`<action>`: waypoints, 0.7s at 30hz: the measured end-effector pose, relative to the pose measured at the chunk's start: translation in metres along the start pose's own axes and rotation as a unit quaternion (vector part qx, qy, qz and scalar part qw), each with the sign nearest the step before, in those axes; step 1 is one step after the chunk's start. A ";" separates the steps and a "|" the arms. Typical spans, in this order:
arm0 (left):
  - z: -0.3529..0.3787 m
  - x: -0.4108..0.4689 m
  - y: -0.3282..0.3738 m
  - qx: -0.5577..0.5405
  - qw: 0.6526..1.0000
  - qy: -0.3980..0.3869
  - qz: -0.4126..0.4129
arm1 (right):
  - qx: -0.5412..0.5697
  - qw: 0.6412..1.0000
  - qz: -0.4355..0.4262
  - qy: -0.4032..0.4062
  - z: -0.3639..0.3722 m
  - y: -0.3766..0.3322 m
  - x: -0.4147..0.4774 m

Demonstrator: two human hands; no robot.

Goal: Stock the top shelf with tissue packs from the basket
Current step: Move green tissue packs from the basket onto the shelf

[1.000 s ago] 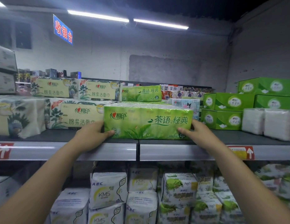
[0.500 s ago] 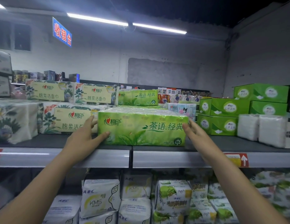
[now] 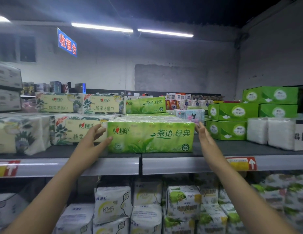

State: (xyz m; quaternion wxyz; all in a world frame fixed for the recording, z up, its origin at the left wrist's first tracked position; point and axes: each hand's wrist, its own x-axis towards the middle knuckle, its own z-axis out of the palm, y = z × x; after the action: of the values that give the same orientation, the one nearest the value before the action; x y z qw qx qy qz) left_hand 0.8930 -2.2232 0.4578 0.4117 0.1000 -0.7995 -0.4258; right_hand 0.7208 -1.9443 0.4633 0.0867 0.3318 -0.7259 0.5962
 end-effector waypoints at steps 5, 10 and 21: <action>-0.004 -0.022 0.002 -0.042 0.999 0.005 0.005 | 0.035 0.998 -0.037 0.025 0.001 -0.015 -0.016; -0.009 -0.041 0.012 -0.031 0.999 0.003 0.016 | 0.045 0.996 -0.062 0.037 -0.010 -0.009 -0.036; 0.026 -0.102 0.006 -0.095 0.995 -0.016 -0.040 | 0.073 0.997 -0.006 0.015 -0.019 0.039 -0.096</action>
State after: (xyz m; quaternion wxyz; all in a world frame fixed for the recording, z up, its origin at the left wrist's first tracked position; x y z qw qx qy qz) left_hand 0.9397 -2.1515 0.3965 0.3891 0.0850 -0.7572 -0.5177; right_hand 0.7663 -1.8880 0.3866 0.0767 0.3323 -0.6771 0.6521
